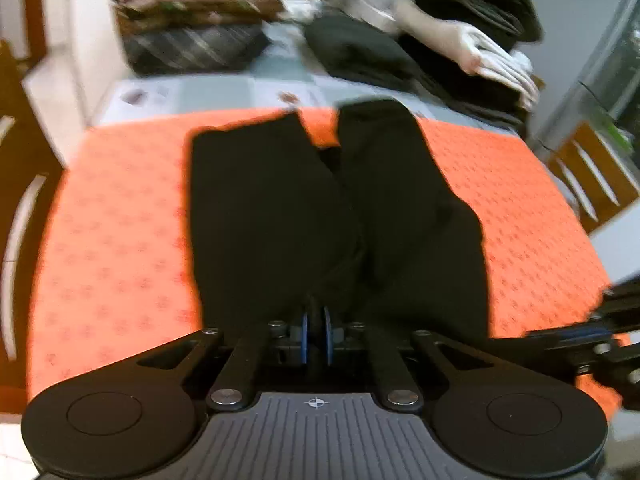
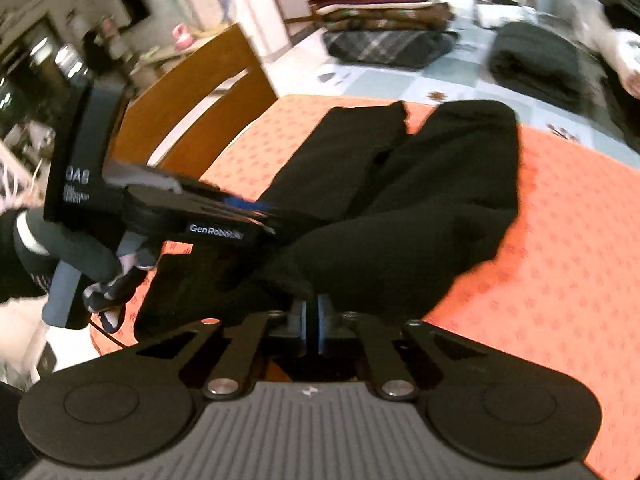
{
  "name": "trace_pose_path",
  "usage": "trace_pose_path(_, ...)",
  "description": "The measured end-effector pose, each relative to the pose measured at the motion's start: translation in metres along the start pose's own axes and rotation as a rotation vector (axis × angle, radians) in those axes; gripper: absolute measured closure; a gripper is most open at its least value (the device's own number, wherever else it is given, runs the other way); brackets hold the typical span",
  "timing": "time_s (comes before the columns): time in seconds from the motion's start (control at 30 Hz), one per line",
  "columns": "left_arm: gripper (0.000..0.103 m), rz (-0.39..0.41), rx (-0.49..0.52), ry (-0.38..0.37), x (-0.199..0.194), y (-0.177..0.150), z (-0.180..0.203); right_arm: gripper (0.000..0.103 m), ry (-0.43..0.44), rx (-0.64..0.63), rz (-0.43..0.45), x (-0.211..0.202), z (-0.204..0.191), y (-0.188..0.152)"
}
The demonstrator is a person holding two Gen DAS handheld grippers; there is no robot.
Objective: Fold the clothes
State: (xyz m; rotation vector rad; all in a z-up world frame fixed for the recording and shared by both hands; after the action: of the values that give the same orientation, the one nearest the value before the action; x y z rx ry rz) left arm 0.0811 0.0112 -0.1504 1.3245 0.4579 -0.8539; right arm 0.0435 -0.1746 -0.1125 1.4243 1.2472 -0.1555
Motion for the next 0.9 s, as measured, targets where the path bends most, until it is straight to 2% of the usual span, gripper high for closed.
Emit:
trace_pose_path(0.13,0.093,0.075,-0.071,0.098,-0.037,0.008,-0.018,0.098,-0.062,0.094,0.057,-0.033,0.025,0.000)
trace_pose_path(0.27,0.093,0.110,-0.152,0.248,-0.073,0.008,-0.050,0.098,-0.145,0.224,0.124,-0.079,0.061,-0.004)
trace_pose_path(0.43,0.093,0.074,-0.313,0.396,-0.092,-0.015,-0.095,0.099,-0.265,0.451,0.166,-0.124,0.121,-0.036)
trace_pose_path(0.57,0.092,0.047,-0.373,0.433,-0.083,-0.034,-0.112,0.098,-0.355,0.516,0.105,-0.125,0.154,-0.071)
trace_pose_path(0.67,0.086,0.071,-0.385,0.454,-0.084,-0.037,-0.115,0.093,-0.392,0.464,0.060,-0.120,0.155,-0.081)
trace_pose_path(0.7,0.080,0.083,-0.388,0.454,-0.087,-0.036,-0.114,0.090,-0.413,0.423,0.054,-0.119,0.151,-0.080)
trace_pose_path(0.73,0.069,0.095,-0.391,0.454,-0.089,-0.035,-0.114,0.084,-0.436,0.378,0.049,-0.119,0.147,-0.078)
trace_pose_path(0.77,0.065,0.107,-0.391,0.450,-0.092,-0.034,-0.114,0.080,-0.458,0.321,0.046,-0.119,0.141,-0.076)
trace_pose_path(0.8,0.061,0.108,-0.392,0.447,-0.095,-0.033,-0.113,0.071,-0.480,0.257,0.041,-0.119,0.133,-0.074)
trace_pose_path(0.83,0.061,0.109,-0.393,0.444,-0.098,-0.032,-0.111,0.066,-0.496,0.201,0.035,-0.116,0.128,-0.067)
trace_pose_path(0.9,0.061,0.105,-0.398,0.420,-0.103,-0.030,-0.108,0.065,-0.494,0.103,0.040,-0.114,0.112,-0.060)
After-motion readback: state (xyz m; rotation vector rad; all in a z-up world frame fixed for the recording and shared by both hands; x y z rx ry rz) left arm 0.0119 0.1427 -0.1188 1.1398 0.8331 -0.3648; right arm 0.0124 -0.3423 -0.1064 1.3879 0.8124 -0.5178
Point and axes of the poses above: each gripper's, at about its wrist camera, not at the fingertips, and x roughly the way its jaws point, z to its right, y to its top, the point moved 5 cm from there along x, roughly the way its jaws point, and after that the axes turned 7 degrees about z, right-handed, at the moved point
